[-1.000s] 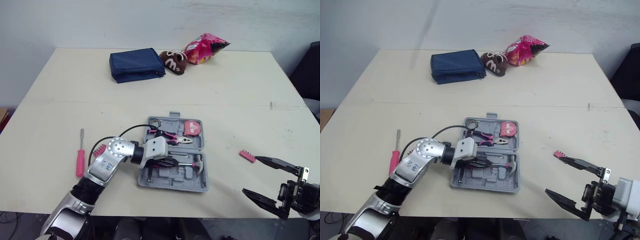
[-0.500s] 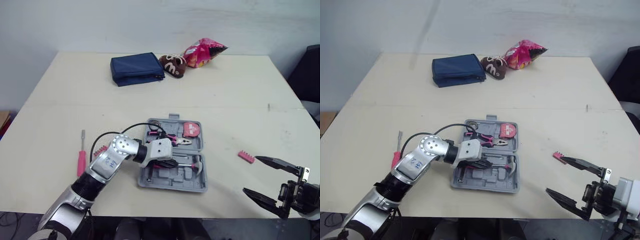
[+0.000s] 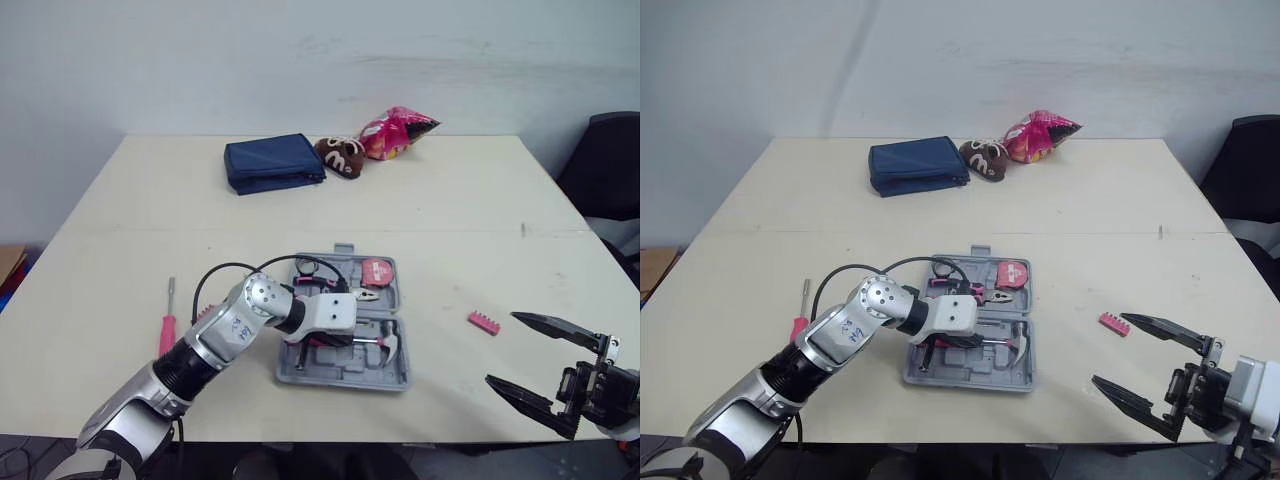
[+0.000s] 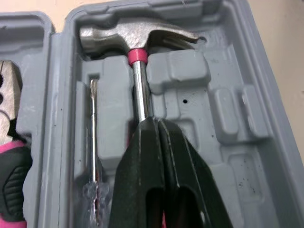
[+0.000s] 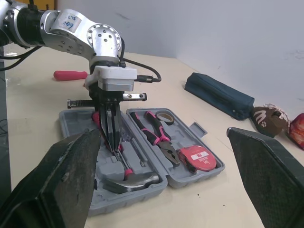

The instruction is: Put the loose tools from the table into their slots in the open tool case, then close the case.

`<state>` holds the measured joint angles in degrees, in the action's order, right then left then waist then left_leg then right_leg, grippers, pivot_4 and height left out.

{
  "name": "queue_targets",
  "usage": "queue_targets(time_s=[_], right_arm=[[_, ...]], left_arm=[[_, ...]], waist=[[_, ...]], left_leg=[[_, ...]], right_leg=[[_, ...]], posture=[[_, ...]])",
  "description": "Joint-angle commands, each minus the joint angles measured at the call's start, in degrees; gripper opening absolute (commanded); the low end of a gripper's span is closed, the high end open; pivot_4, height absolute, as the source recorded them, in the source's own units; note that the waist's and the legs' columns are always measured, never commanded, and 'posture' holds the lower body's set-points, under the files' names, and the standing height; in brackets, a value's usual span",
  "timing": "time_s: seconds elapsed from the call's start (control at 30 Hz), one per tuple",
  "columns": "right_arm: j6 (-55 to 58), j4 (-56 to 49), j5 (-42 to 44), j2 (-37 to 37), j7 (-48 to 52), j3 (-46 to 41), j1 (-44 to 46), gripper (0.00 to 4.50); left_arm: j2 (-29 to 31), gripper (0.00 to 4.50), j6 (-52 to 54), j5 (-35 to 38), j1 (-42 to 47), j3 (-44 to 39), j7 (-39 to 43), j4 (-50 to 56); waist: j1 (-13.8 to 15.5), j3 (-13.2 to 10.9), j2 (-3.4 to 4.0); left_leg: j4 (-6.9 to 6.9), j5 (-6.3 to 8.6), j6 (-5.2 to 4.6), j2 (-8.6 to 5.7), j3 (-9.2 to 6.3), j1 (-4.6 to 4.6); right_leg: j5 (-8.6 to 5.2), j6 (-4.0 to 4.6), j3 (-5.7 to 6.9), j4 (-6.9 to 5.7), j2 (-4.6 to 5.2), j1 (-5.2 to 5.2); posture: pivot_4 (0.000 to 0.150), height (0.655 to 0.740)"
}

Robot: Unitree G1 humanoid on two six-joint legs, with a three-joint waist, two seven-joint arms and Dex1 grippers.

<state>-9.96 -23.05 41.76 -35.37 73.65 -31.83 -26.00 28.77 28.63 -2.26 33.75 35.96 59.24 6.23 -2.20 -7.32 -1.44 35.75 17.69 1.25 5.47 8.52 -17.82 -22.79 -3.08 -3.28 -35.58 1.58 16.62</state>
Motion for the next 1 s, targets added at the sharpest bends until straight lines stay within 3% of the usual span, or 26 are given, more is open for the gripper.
queue_targets(time_s=[0.03,0.23,0.3,0.37,0.5,0.6,0.87,1.0], right_arm=[[-0.9,-0.4,0.1,0.4,-0.5,-0.2,0.4,4.50],[-0.6,0.8,0.8,-0.6,0.1,-2.3,0.0,4.50],[-0.7,1.5,1.0,-0.9,0.8,-3.1,-0.4,4.50],[-0.9,2.9,1.2,-1.6,1.6,-4.4,-0.5,4.50],[-1.9,7.4,1.2,-2.7,4.0,-8.1,-1.0,4.50],[-3.3,11.0,0.6,-3.1,6.0,-9.8,-1.1,4.50],[-9.4,27.1,-1.5,-7.1,12.5,-13.9,1.9,4.50],[-13.1,37.2,-3.3,-9.9,15.1,-13.6,5.8,4.50]], left_arm=[[-0.2,0.02,2.2,-1.5,-6.1,1.0,-2.2,-7.5],[0.3,0.02,-13.5,12.3,-8.9,-14.3,4.8,-1.5],[1.1,0.02,-15.8,17.3,-10.4,-18.4,7.5,1.5],[1.8,0.02,-16.7,22.6,-11.8,-23.6,8.8,4.5],[6.0,0.02,-14.0,30.3,-15.9,-34.4,8.3,9.0],[9.2,0.88,-9.6,33.1,-17.9,-40.6,5.1,9.3],[18.8,4.36,-15.9,30.5,-32.6,-65.3,2.2,-3.7],[20.9,4.46,-20.7,28.9,-40.6,-75.1,2.4,-14.6]], waist=[[0.1,0.0,0.04],[0.1,-0.8,0.32],[0.3,-1.0,0.37],[0.6,-1.2,0.57],[0.8,-1.4,0.57],[0.7,-1.9,0.52],[-0.8,-2.8,0.23],[-1.3,-3.1,0.11]], left_leg=[[-0.02,0.00,0.00,0.00,0.00,0.00],[-0.06,-0.12,0.04,-0.03,0.02,-0.61],[-0.07,-0.28,0.04,-0.01,0.01,-1.27],[0.17,-0.43,0.39,-0.02,0.01,-1.82],[0.40,-0.32,0.42,-0.06,0.00,-2.73],[0.39,-0.21,0.43,-0.08,-0.01,-2.70],[0.40,-0.18,0.40,-0.10,0.13,-2.47],[0.37,-0.11,0.39,-0.11,0.22,-2.45]], right_leg=[[0.00,0.00,0.00,0.02,0.02,0.00],[0.04,0.01,0.03,-0.04,0.10,0.65],[0.13,-0.06,0.07,-0.10,0.00,1.36],[0.52,-0.84,0.07,-0.29,-0.06,2.15],[0.37,-1.15,0.05,-0.31,-0.11,3.06],[0.19,-1.31,0.02,-0.31,-0.13,3.05],[0.20,-1.32,-0.07,-0.39,-0.08,2.91],[0.19,-1.30,-0.06,-0.35,-0.03,2.92]], posture=[[0.150,0.7400],[0.150,0.7400],[0.150,0.7400],[0.150,0.7400],[0.150,0.7400],[0.150,0.7400],[0.150,0.7400],[0.150,0.7400]])
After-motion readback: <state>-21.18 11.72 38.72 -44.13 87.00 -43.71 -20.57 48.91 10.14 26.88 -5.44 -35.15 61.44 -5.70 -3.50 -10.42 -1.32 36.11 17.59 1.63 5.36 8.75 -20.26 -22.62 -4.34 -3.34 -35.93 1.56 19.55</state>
